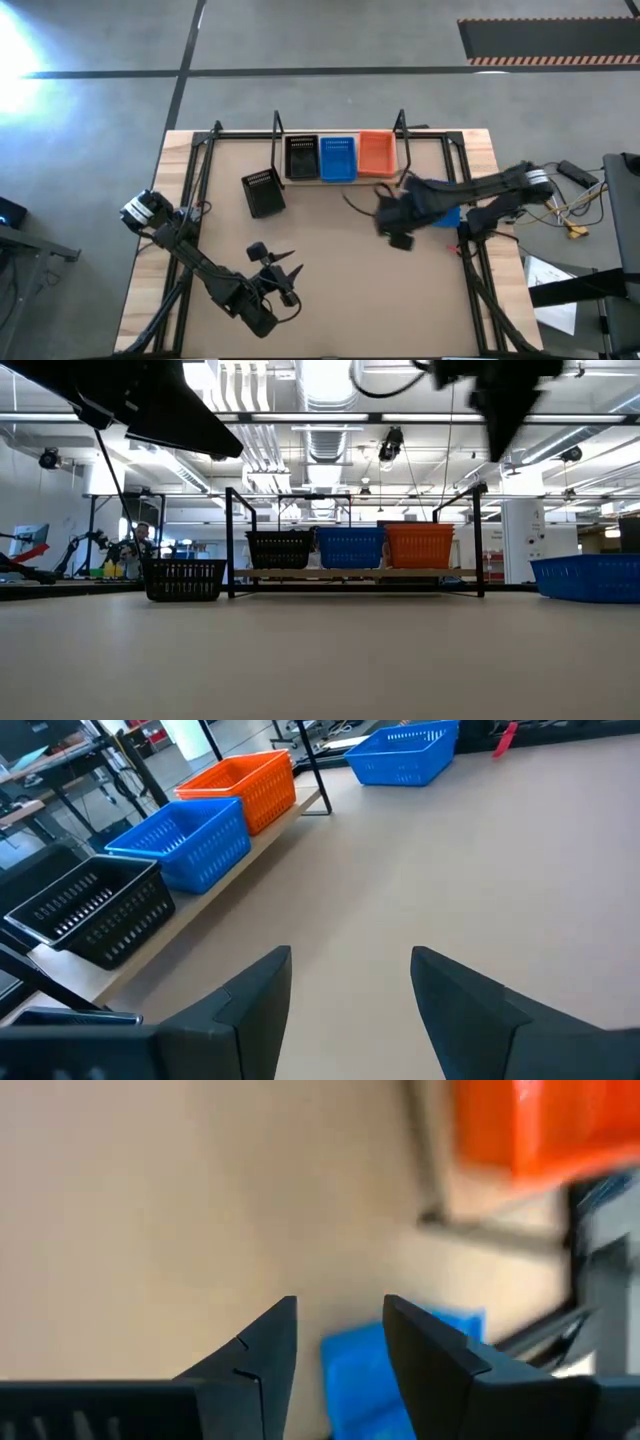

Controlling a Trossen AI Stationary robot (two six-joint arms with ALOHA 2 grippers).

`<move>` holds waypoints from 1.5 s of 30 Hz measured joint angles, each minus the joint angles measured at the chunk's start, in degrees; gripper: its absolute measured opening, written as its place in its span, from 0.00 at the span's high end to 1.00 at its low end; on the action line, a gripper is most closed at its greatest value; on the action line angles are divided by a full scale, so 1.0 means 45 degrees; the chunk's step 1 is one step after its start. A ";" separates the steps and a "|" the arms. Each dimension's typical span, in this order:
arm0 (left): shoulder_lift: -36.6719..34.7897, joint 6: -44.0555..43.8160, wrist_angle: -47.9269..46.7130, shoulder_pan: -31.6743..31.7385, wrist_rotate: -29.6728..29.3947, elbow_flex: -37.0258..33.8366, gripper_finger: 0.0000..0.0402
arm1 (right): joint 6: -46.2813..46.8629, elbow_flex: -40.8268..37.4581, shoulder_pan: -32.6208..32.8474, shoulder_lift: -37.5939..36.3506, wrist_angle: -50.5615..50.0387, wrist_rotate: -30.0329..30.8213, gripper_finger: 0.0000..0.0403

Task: Stack baskets on shelf by color
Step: Stack the blue bin on the blue bin on the shelf

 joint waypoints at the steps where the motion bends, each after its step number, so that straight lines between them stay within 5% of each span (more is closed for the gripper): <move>1: 0.0000 0.0000 0.0028 0.0000 -0.0001 0.0000 0.52 | 0.0431 -0.0614 0.0218 -0.0400 -0.0024 -0.0229 0.65; 11: 0.0005 0.0015 0.0144 0.0019 -0.0003 0.0000 0.52 | 0.1827 -0.5199 -0.0352 -0.2547 0.0119 -0.0850 0.66; 19: 0.0005 0.0019 0.0208 0.0029 0.0001 0.0000 0.52 | 0.0785 -0.7110 -0.1328 -0.2164 0.0924 -0.1413 0.49; 24: 0.0005 0.0024 0.0310 0.0034 0.0000 0.0000 0.52 | -0.0293 -0.7809 -0.1344 -0.1689 0.2210 -0.1272 0.47; 30: 0.0005 0.0024 0.0369 0.0034 0.0002 0.0000 0.52 | -0.1070 -0.8020 -0.1344 -0.0848 0.2813 -0.1180 0.59; 39: 0.0010 0.0034 0.0641 0.0034 0.0029 0.0000 0.52 | -0.1374 -0.7852 -0.1229 -0.0182 0.3237 -0.1254 0.95; 45: 0.0010 0.0034 0.0641 0.0034 0.0026 0.0000 0.52 | -0.0593 -0.5811 -0.0290 -0.0140 0.3418 -0.1966 0.98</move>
